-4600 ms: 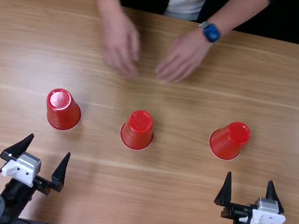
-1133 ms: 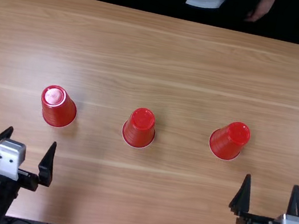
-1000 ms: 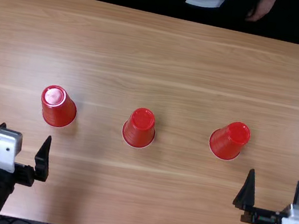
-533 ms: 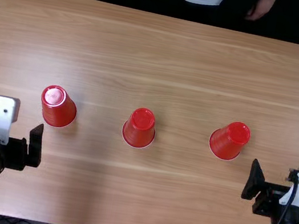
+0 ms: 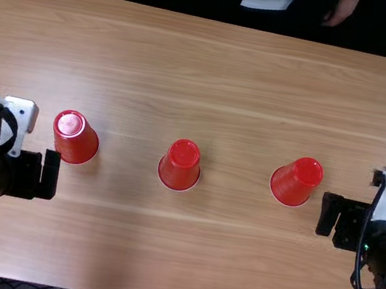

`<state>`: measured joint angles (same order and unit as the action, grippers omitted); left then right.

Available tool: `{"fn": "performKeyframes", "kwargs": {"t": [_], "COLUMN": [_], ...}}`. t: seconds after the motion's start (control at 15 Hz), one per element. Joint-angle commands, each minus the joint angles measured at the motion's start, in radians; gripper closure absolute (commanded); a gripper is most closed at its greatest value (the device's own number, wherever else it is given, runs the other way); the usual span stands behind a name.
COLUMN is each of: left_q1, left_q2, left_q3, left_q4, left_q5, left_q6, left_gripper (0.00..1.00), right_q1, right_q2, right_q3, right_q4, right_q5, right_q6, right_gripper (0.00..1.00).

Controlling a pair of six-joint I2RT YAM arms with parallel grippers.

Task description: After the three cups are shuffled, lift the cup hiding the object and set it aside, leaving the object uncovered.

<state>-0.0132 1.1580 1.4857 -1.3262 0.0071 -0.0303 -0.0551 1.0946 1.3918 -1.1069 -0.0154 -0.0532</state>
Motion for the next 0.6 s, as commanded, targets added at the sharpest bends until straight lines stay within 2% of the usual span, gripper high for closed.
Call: {"fn": "performKeyframes", "kwargs": {"t": [0.0, 0.33, 0.53], "left_q1": [0.009, 0.005, 0.004], "left_q2": [0.026, 0.068, 0.081], "left_q3": [0.039, 0.039, 0.036], "left_q4": [-0.008, -0.007, 0.006], "left_q5": [-0.002, 0.0, 0.002], "left_q6": [0.001, -0.006, -0.006], "left_gripper": [0.0, 0.0, 0.0], "right_q1": [0.0, -0.002, 0.0], "right_q2": [0.041, 0.243, 0.349], "right_q3": [0.036, 0.047, 0.047], "right_q4": [-0.008, 0.031, 0.125], "right_q5": [-0.01, -0.01, -0.023], "right_q6": [0.0, -0.004, -0.004], "right_gripper": [0.0, 0.0, 0.0]}}
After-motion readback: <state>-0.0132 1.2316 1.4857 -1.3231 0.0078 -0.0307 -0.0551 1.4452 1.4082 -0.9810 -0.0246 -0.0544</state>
